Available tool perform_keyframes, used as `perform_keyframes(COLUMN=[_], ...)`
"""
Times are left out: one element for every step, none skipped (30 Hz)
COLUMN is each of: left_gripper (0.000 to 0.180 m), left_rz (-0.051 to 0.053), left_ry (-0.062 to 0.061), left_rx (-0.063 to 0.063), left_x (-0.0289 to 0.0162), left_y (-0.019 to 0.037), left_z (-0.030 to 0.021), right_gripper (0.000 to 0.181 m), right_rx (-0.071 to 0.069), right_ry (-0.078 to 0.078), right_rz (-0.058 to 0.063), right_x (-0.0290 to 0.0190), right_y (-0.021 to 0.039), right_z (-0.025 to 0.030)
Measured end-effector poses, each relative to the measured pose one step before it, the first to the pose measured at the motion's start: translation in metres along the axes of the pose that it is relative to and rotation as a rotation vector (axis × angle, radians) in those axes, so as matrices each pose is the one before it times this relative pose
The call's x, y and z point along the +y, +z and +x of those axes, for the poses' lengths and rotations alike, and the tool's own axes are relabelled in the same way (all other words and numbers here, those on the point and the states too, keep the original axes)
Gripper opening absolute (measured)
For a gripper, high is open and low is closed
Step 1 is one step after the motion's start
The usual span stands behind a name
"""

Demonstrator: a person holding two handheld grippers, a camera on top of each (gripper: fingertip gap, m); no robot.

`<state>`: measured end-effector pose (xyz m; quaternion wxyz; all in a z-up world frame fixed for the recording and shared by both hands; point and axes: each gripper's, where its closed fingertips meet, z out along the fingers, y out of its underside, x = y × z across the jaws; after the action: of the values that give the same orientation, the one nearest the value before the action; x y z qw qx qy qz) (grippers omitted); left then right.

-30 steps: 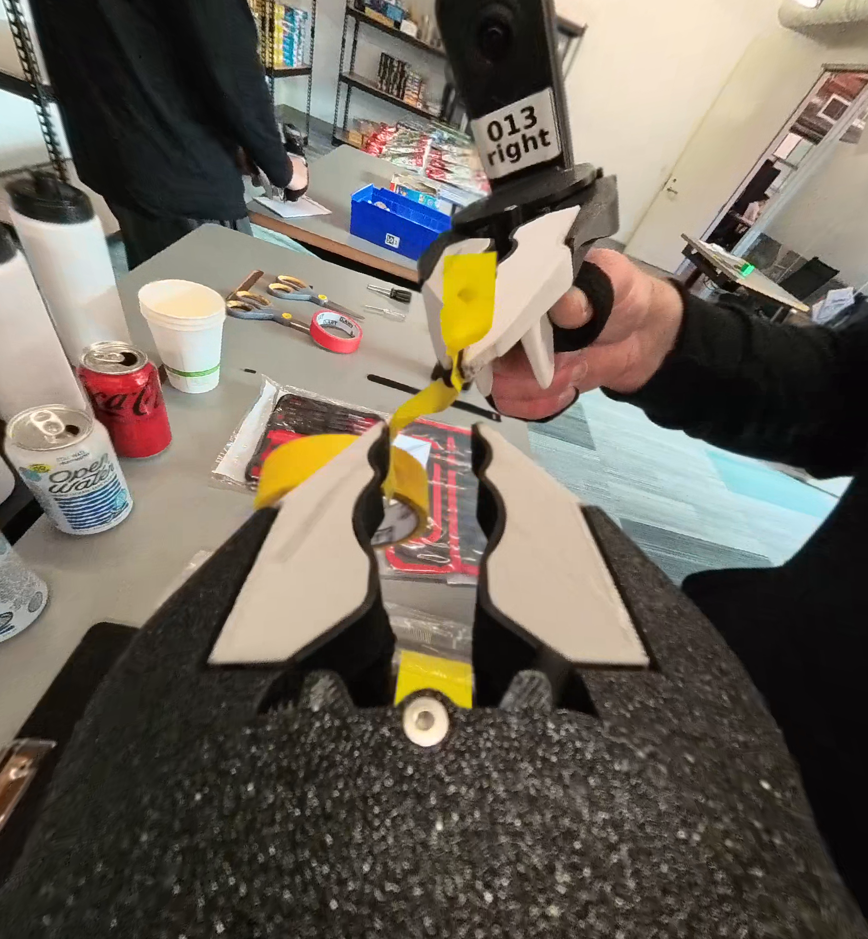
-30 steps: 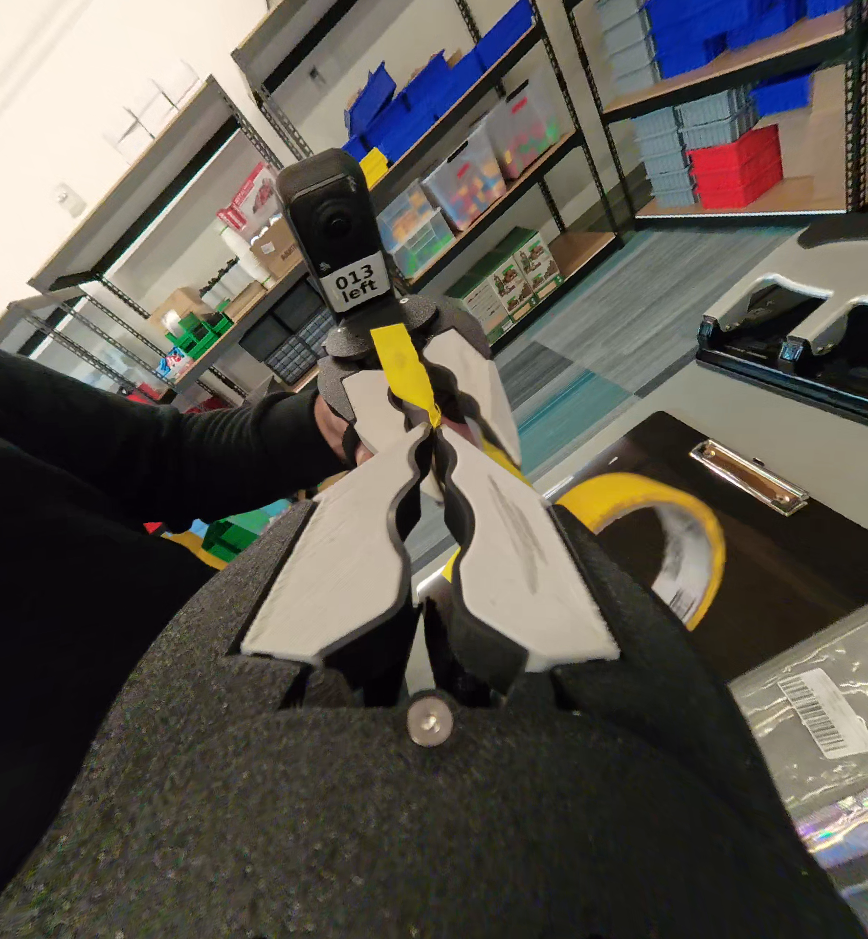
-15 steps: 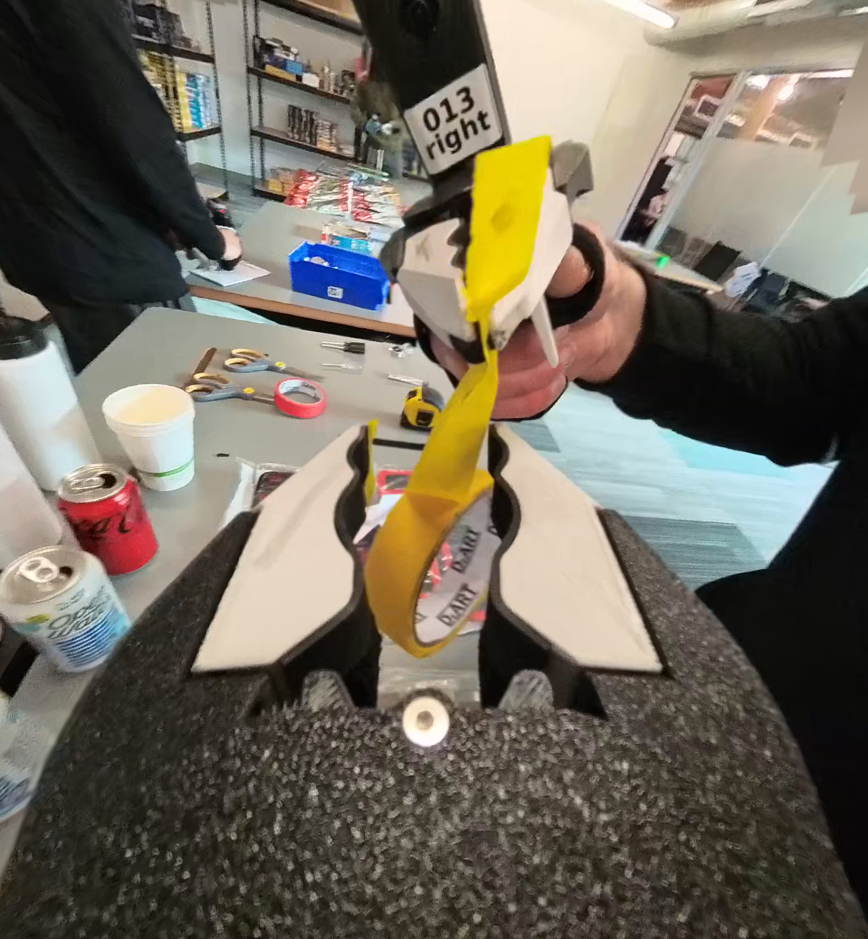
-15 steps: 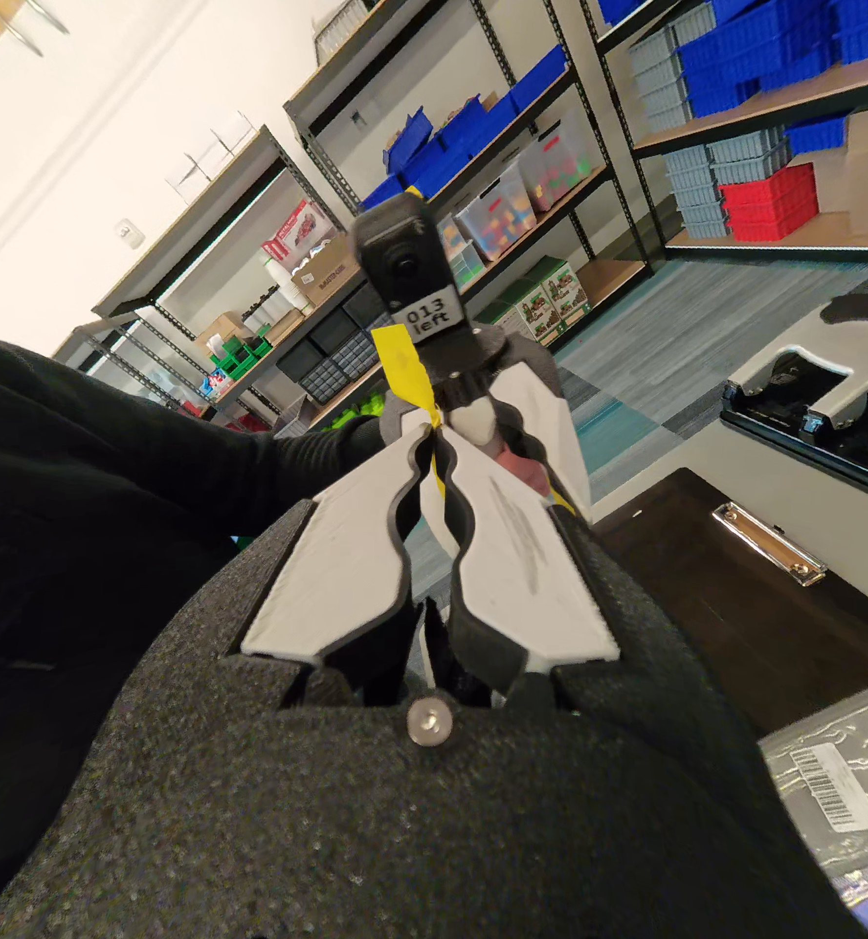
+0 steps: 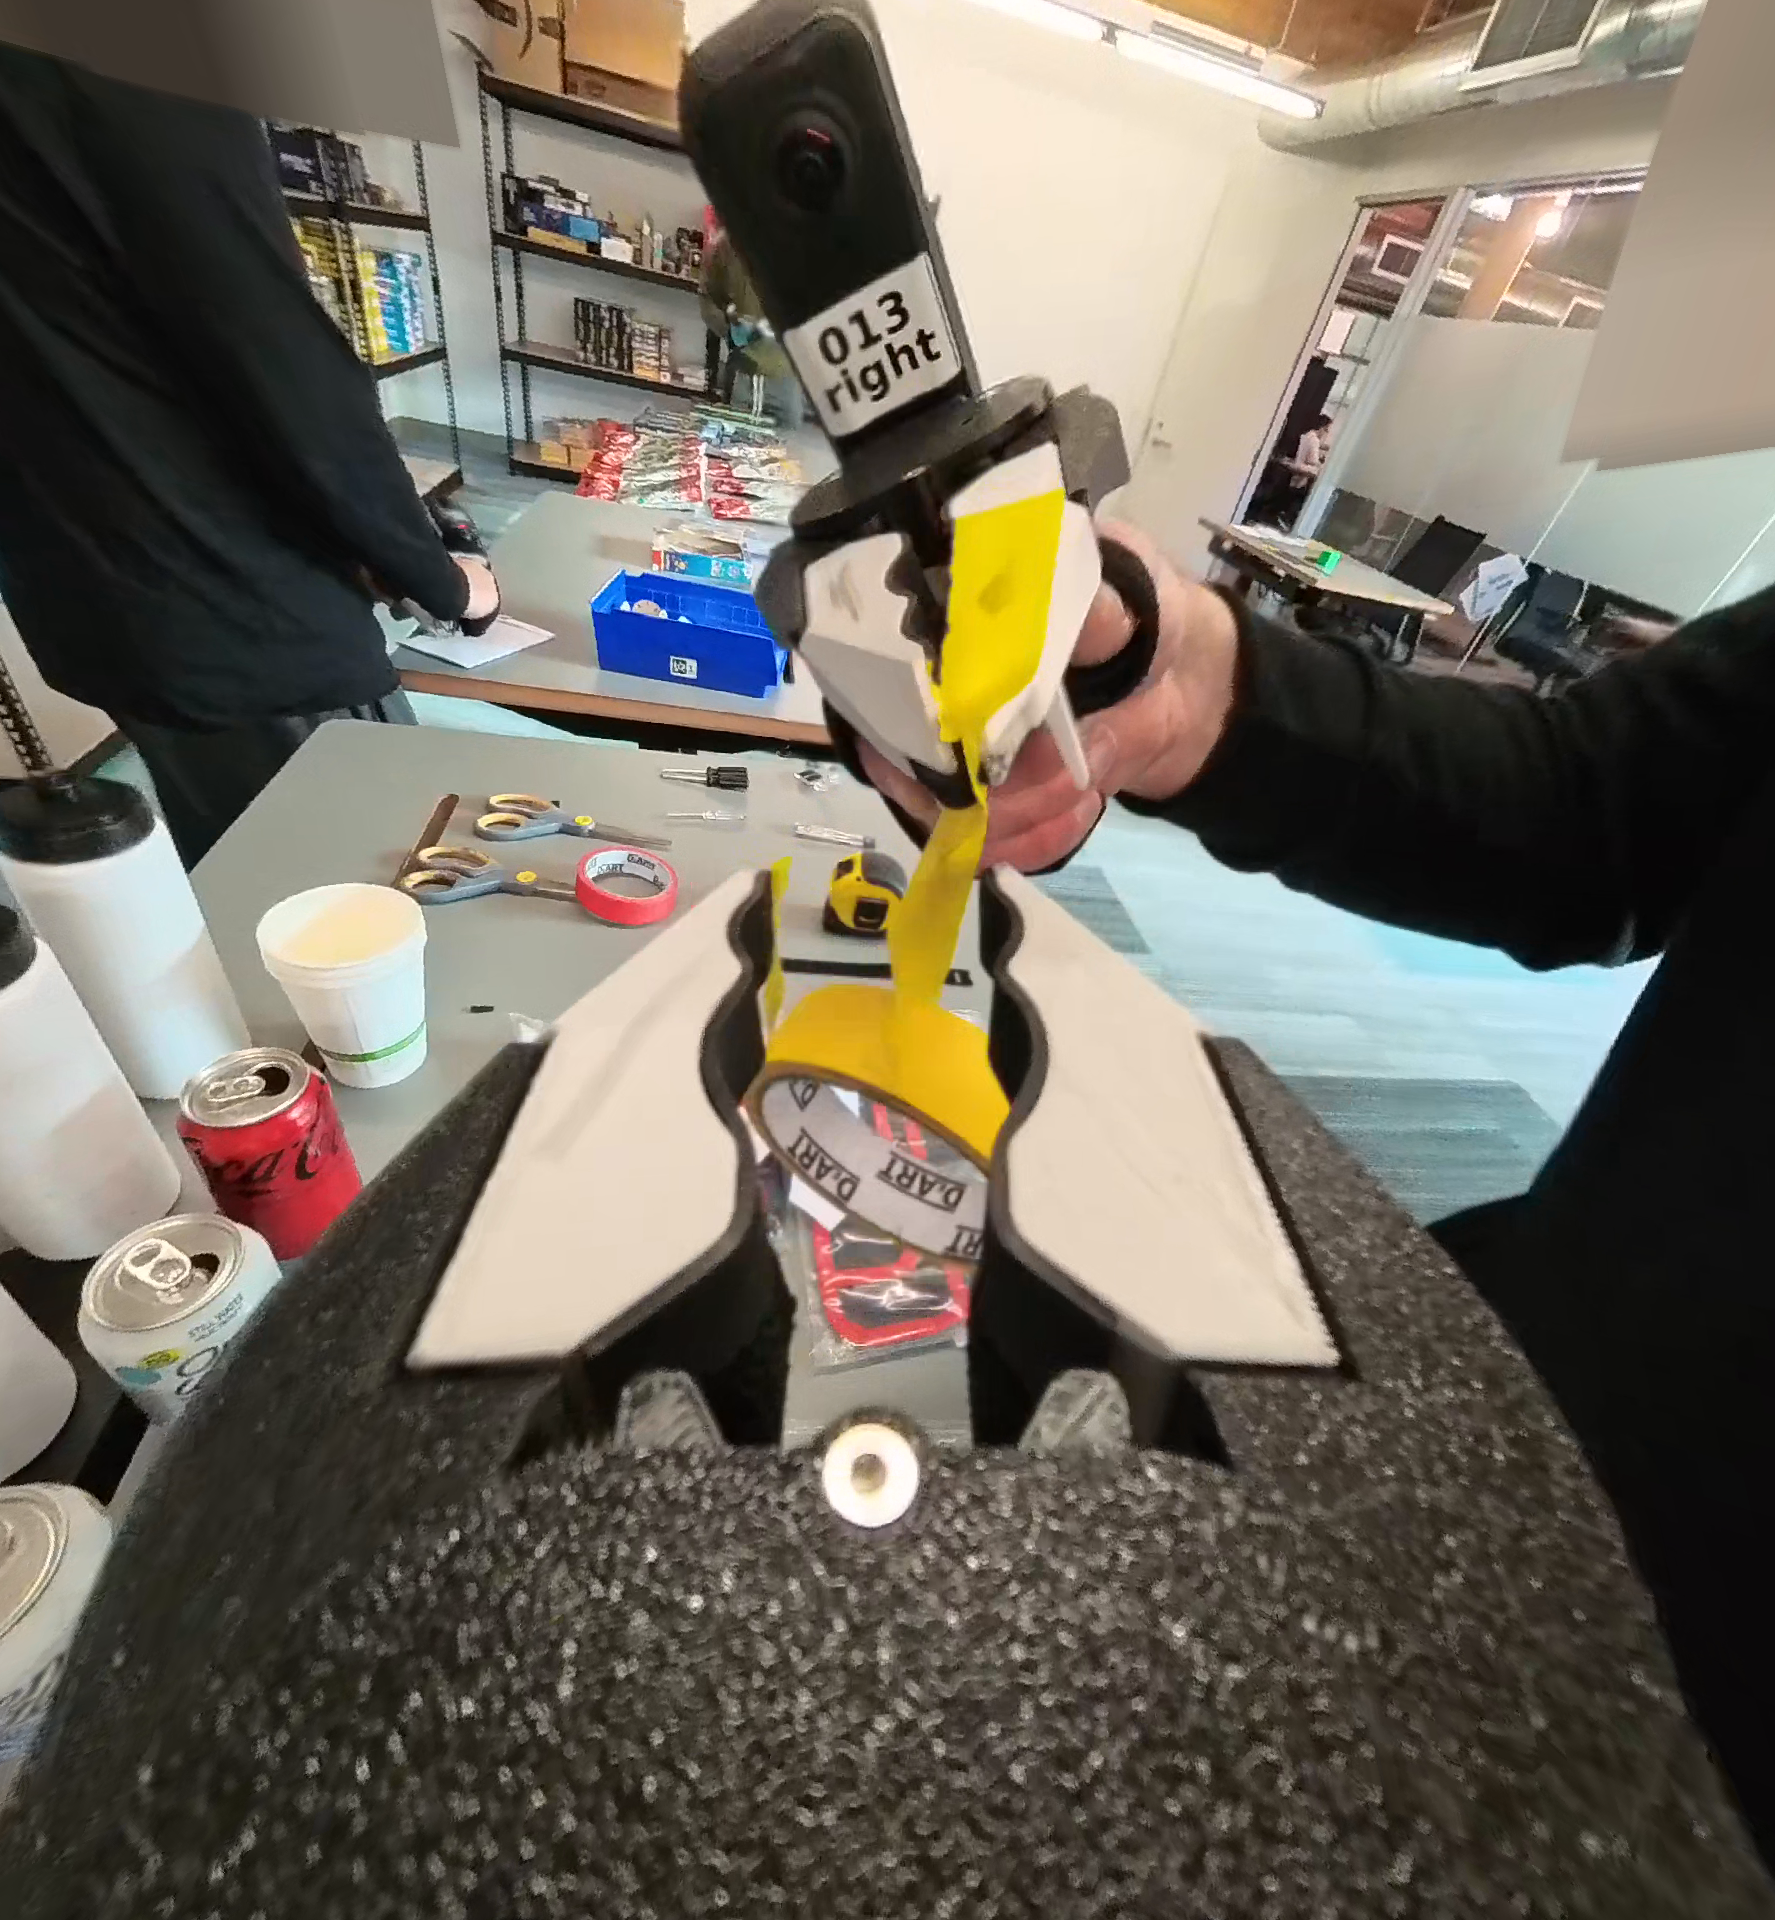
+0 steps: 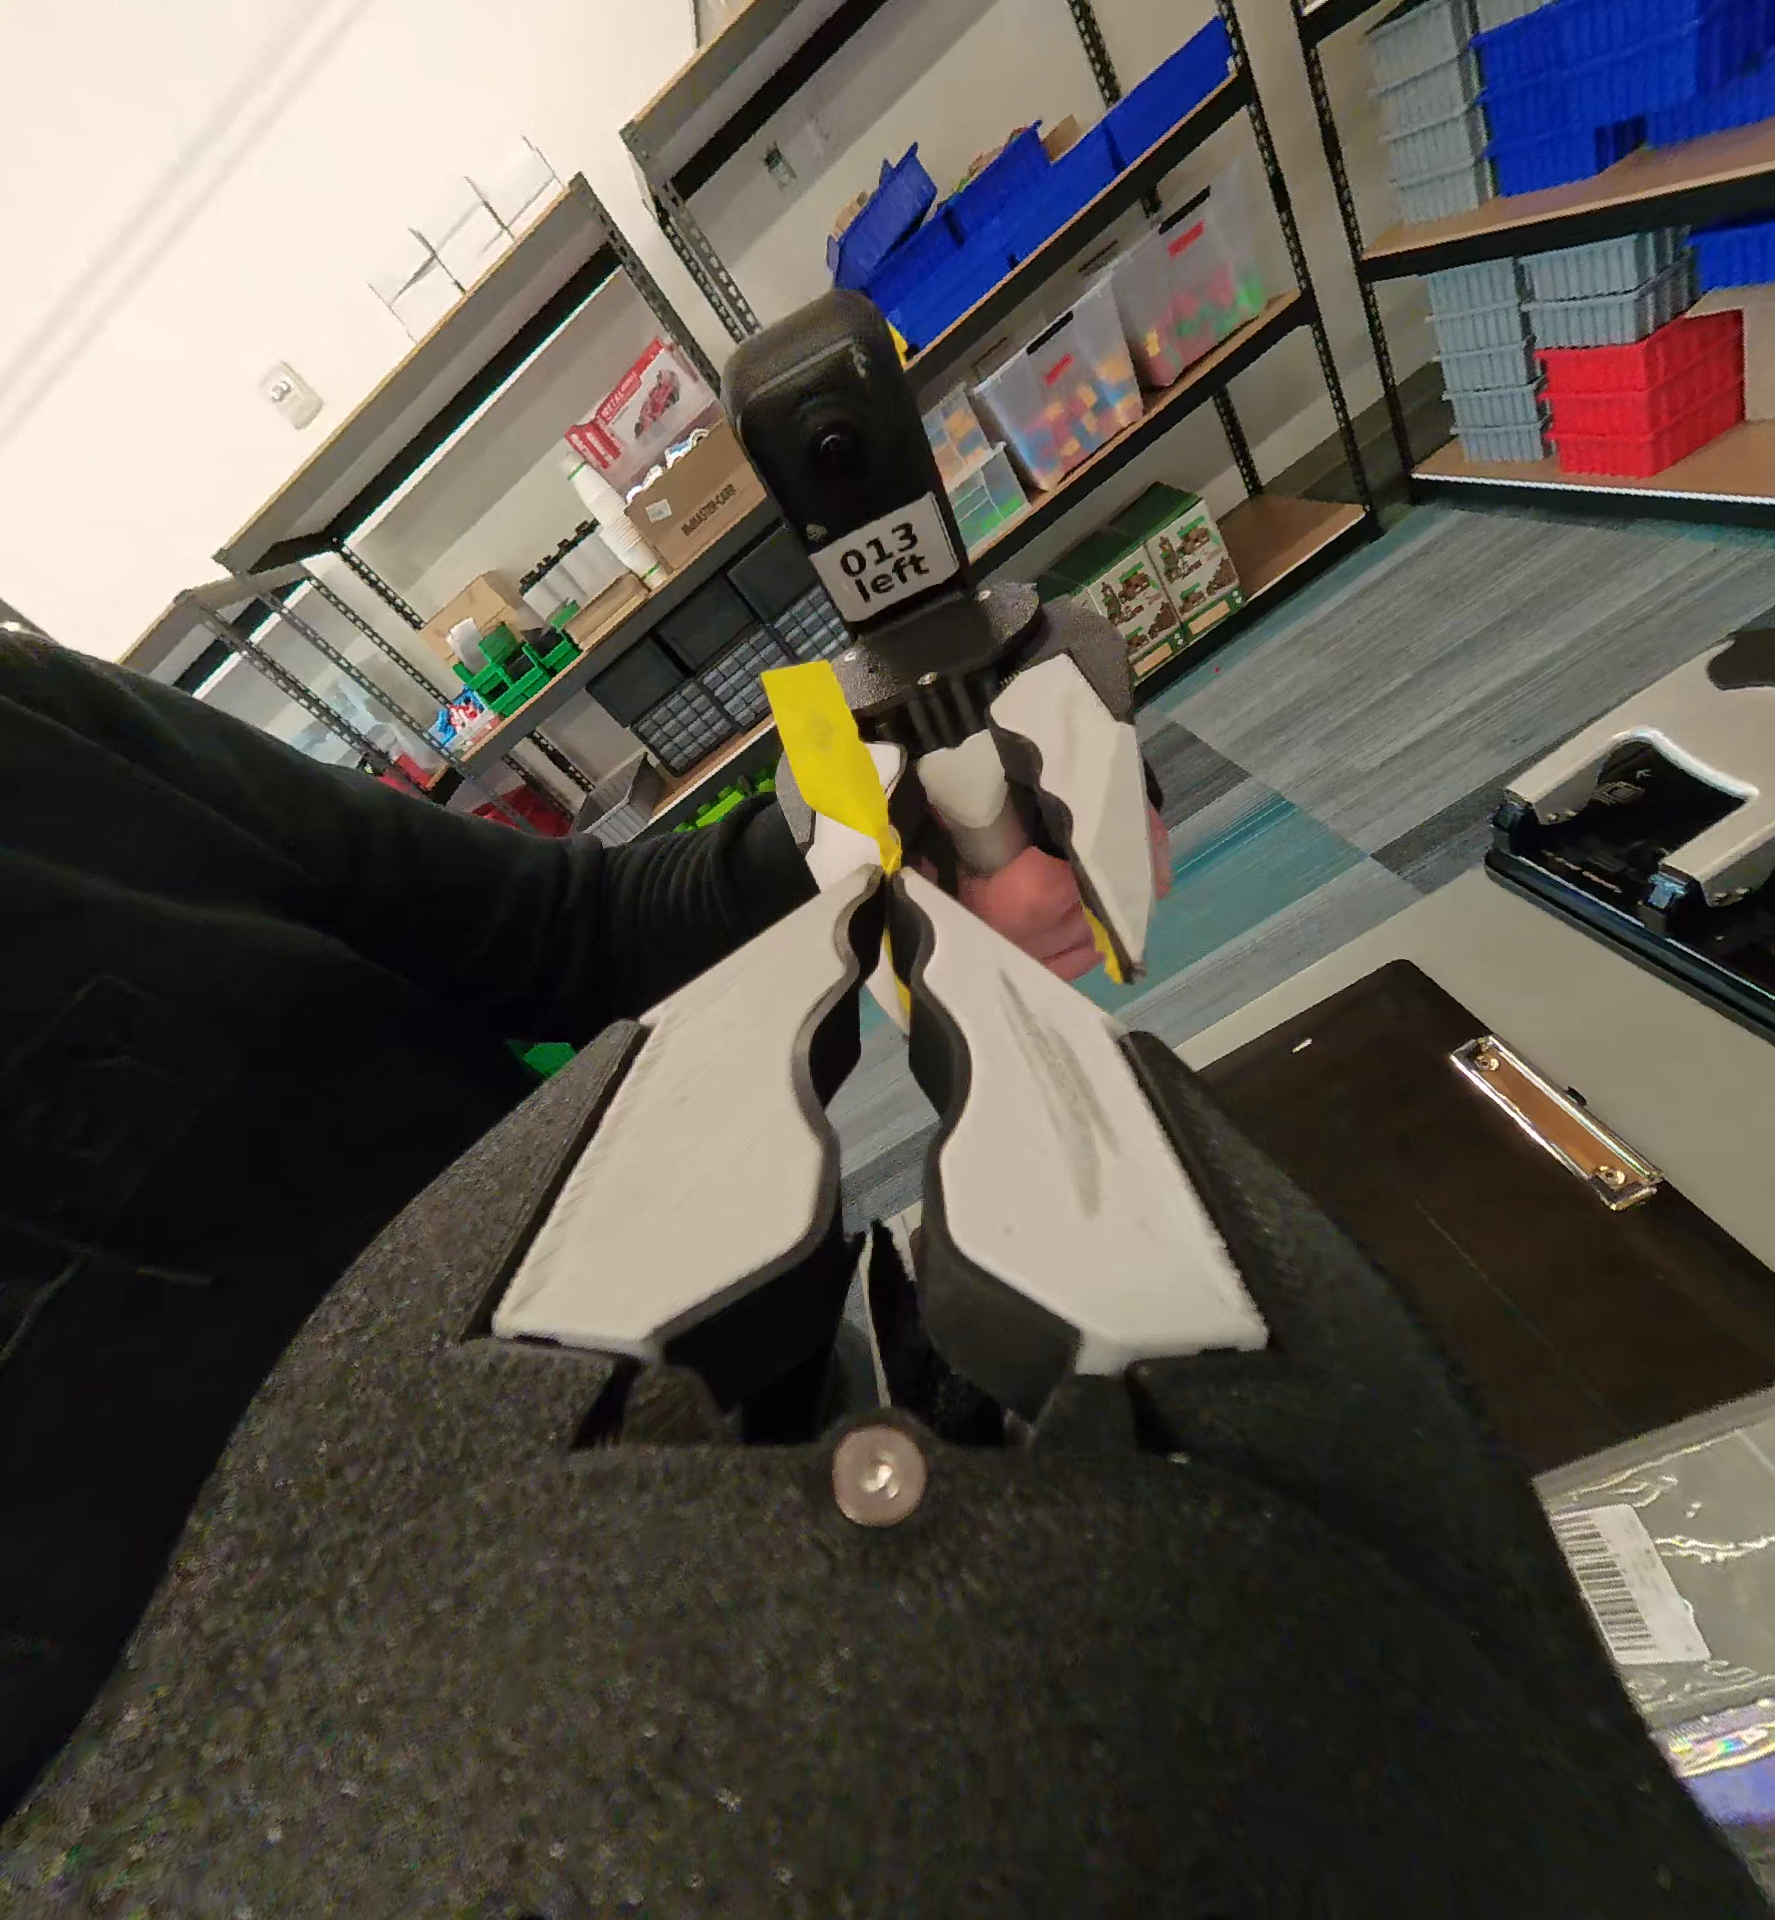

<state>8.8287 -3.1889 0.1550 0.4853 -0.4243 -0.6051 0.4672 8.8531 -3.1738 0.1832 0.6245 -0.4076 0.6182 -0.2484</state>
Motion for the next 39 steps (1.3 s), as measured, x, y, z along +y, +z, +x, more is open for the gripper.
perform_keyframes(left_gripper=[0.033,0.021,0.012,0.009,0.000,0.000,0.000,0.000,0.000,0.000,0.000,0.000,0.000,0.000,0.000,0.000,0.000,0.000,0.000,0.000,0.000,0.000,0.000,0.000,0.000,0.000,0.000,0.000,0.000,0.000,0.000,0.000,0.000,0.000,0.000,0.000,0.000,0.000,0.000], left_rz=[-0.0029,0.0054,0.0074,0.0003,0.0037,-0.0074,-0.0053,-0.0002,-0.0120,-0.0235,-0.0236,-0.0328,-0.0368,-0.0277,-0.0140,-0.0267,-0.0427,-0.0124,0.0147,0.0124,0.0072,0.0038,-0.0059,-0.0129,-0.0001,0.0167,0.0124,0.0029,0.0014,0.0049,0.0065,0.0065,0.0027,-0.0009,0.0019,0.0068,0.0037,0.0005,0.0015], left_ry=[0.0013,0.0040,0.0005,-0.0022,0.0091,0.0022,0.0066,-0.0012,-0.0115,0.0148,0.0063,-0.0108,0.0089,-0.0179,-0.0353,0.0019,-0.0065,-0.0307,-0.0307,-0.0045,-0.0050,-0.0146,-0.0185,-0.0184,-0.0180,-0.0204,-0.0302,-0.0245,-0.0178,-0.0206,-0.0188,-0.0172,-0.0182,-0.0188,-0.0132,-0.0100,-0.0130,-0.0123,-0.0074], left_rx=[0.0124,0.0177,0.0241,0.0070,0.0032,0.0037,-0.0281,-0.0118,0.0081,-0.0335,-0.0052,0.0170,-0.0223,-0.0103,0.0409,0.0119,0.0021,0.0148,0.0054,0.0031,0.0053,-0.0092,-0.0195,-0.0305,-0.0235,-0.0157,-0.0197,-0.0292,-0.0287,-0.0166,-0.0204,-0.0346,-0.0245,-0.0151,-0.0209,-0.0271,-0.0179,-0.0144,-0.0187], left_x=[-0.00131,-0.00224,-0.00204,-0.00072,-0.00063,0.00069,0.00131,0.00170,0.00325,0.00496,0.00406,0.00535,0.00669,0.00590,0.00421,0.00650,0.00819,0.00394,0.00097,0.00055,-0.00007,0.00102,0.00361,0.00544,0.00434,0.00301,0.00458,0.00518,0.00539,0.00439,0.00397,0.00316,0.00395,0.00354,0.00302,0.00175,0.00213,0.00201,0.00218], left_y=[0.00089,0.00080,-0.00005,0.00083,0.00116,0.00151,0.00178,0.00116,0.00182,0.00142,0.00247,0.00266,0.00265,0.00262,0.00256,0.00349,0.00240,0.00230,0.00227,0.00098,0.00015,0.00092,0.00099,0.00205,0.00142,0.00095,0.00151,0.00222,0.00198,0.00232,0.00190,0.00097,0.00087,0.00084,0.00052,0.00004,-0.00069,0.00056,-0.00050], left_z=[0.00228,0.00268,0.00378,0.00167,0.00166,0.00195,-0.00307,-0.00133,0.00016,-0.00302,0.00053,0.00282,-0.00307,-0.00401,0.00252,0.00145,-0.00081,-0.00060,-0.00208,0.00009,0.00023,-0.00193,-0.00457,-0.00560,-0.00417,-0.00356,-0.00475,-0.00641,-0.00583,-0.00445,-0.00467,-0.00579,-0.00536,-0.00372,-0.00372,-0.00456,-0.00293,-0.00368,-0.00389], right_gripper=[0.000,0.000,0.000,0.000,0.000,0.000,0.002,0.010,0.021,0.025,0.027,0.026,0.032,0.035,0.041,0.076,0.077,0.082,0.086,0.085,0.084,0.082,0.075,0.062,0.061,0.061,0.057,0.053,0.047,0.042,0.037,0.036,0.035,0.035,0.036,0.036,0.038,0.039,0.039], right_rx=[-0.0062,-0.0043,0.0018,-0.0023,0.0026,0.0005,0.0252,0.0156,0.0266,0.0604,0.0449,0.0407,0.0343,0.0190,0.0396,0.1085,0.0908,0.0587,0.0381,0.0271,0.0294,0.0291,0.0235,0.0068,0.0251,0.0431,0.0225,0.0171,0.0441,0.0610,0.0189,0.0121,0.0343,0.0488,0.0407,0.0247,0.0165,0.0048,0.0132], right_ry=[0.0011,0.0025,-0.0027,0.0033,0.0000,-0.0149,-0.0160,-0.0105,-0.0280,-0.0476,-0.0493,-0.0647,-0.0536,-0.0356,-0.0407,-0.0527,-0.0746,-0.0472,-0.0158,-0.0072,0.0076,0.0263,0.0461,0.0584,0.0603,0.0573,0.0859,0.0926,0.0390,0.0171,0.0232,0.0393,0.0503,0.0255,0.0064,0.0137,0.0257,0.0239,0.0265], right_rz=[0.0002,-0.0034,0.0021,0.0057,0.0043,0.0029,0.0140,0.0212,-0.0022,-0.0144,-0.0253,-0.0414,-0.0528,-0.0484,-0.0391,-0.0291,-0.0456,-0.0102,-0.0085,-0.0414,-0.0478,-0.0222,-0.0196,-0.0334,-0.0452,-0.0435,-0.0387,-0.0294,0.0061,-0.0031,-0.0192,-0.0131,-0.0165,-0.0150,-0.0313,-0.0427,-0.0296,-0.0300,-0.0345], right_x=[0.00025,0.00063,0.00052,0.00005,0.00060,0.00037,0.00024,-0.00097,0.00336,0.00323,0.00548,0.00808,0.00875,0.00744,0.00624,0.00403,0.00657,0.00386,0.00632,0.01511,0.01948,0.02051,0.02225,0.02631,0.02736,0.02723,0.02445,0.01810,0.00856,0.00841,0.00948,0.00814,0.00814,0.00606,0.00786,0.00942,0.00736,0.00723,0.00684], right_y=[0.00095,0.00085,-0.00011,-0.00019,-0.00049,-0.00153,-0.00212,-0.00276,-0.00087,-0.00226,-0.00131,-0.00131,-0.00246,-0.00337,-0.00411,-0.00850,-0.01015,-0.01001,-0.00966,-0.00849,-0.00844,-0.00713,-0.00726,-0.00467,-0.00311,0.00091,0.00544,0.00942,0.00979,0.01260,0.01513,0.01515,0.01271,0.01038,0.01020,0.01186,0.01144,0.01089,0.01055], right_z=[-0.00151,-0.00101,-0.00031,-0.00026,0.00035,-0.00027,0.00268,0.00140,0.00312,0.00531,0.00343,0.00222,0.00200,0.00090,0.00384,0.01525,0.01591,0.01356,0.01352,0.01513,0.01783,0.02240,0.02511,0.02784,0.03393,0.04060,0.03957,0.04056,0.03923,0.03910,0.02921,0.02798,0.03030,0.02913,0.02565,0.02131,0.01854,0.01547,0.01473])
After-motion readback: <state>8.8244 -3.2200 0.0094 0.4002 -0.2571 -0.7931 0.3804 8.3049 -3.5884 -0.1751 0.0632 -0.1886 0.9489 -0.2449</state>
